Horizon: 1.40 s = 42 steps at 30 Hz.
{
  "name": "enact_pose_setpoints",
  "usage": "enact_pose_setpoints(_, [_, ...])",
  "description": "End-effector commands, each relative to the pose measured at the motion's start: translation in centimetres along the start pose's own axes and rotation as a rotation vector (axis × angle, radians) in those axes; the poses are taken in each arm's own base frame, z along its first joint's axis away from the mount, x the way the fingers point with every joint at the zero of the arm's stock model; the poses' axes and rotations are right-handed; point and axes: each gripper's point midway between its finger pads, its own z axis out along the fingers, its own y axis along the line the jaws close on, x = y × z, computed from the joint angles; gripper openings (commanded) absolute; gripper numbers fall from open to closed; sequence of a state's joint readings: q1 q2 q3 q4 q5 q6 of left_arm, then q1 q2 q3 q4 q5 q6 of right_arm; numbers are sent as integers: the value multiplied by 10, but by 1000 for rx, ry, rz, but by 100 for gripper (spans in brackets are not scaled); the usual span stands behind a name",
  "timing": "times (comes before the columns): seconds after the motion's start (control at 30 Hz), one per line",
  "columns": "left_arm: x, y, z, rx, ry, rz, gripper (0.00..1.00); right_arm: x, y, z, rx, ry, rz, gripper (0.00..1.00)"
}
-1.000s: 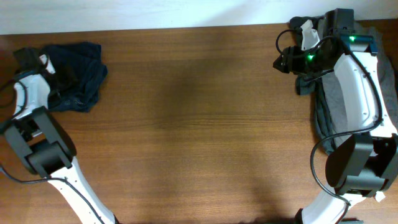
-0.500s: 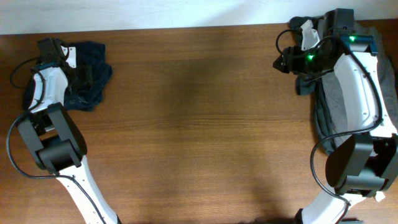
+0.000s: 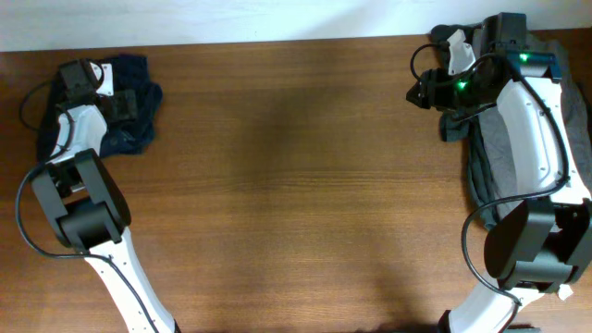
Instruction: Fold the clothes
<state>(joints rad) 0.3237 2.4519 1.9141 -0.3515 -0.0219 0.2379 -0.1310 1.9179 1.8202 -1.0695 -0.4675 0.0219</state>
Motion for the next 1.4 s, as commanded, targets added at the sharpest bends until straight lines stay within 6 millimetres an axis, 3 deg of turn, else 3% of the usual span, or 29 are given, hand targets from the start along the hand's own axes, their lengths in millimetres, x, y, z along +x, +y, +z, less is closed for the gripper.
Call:
enact_pose_setpoints(0.0, [37,-9,34,23,62,70,93,-1,1,1,7,-1,-14,59])
enact_pose_setpoints(0.13, [23,-8,32,15,22,72,93,-1,1,1,7,-1,-14,59])
enact_pose_setpoints(0.27, [-2,-7,14,8,-21,77,97,-7,1,1,5,-25,-26,59])
enact_pose_setpoints(0.43, [-55,-1,-37,-11,-122,84,99,-36,10,-12,0,-130,-91,60])
enact_pose_setpoints(0.5, [-81,0,-70,-20,-178,89,99,-51,19,-29,-1,-181,-130,68])
enact_pose_setpoints(0.6, [-113,-3,-124,-25,-254,99,99,-68,37,-64,2,-244,-205,77])
enact_pose_setpoints(0.73, [-144,-14,-201,-18,-340,115,99,-80,73,-137,20,-347,-304,99])
enact_pose_setpoints(0.8, [-154,-22,-240,-7,-381,105,99,-78,92,-176,21,-403,-332,99])
enact_pose_setpoints(0.93, [-169,-38,-295,9,-459,123,99,-73,132,-257,29,-595,-424,99])
enact_pose_setpoints(1.03, [-175,-42,-318,10,-501,128,99,-66,158,-307,34,-738,-493,99])
enact_pose_setpoints(1.1, [-176,-41,-321,9,-505,127,99,-62,166,-323,36,-785,-515,99])
enact_pose_setpoints(1.2, [-172,-41,-319,12,-488,128,99,-59,170,-333,37,-812,-528,99])
enact_pose_setpoints(1.37, [-154,-45,-311,28,-409,135,99,-60,170,-331,37,-808,-526,99])
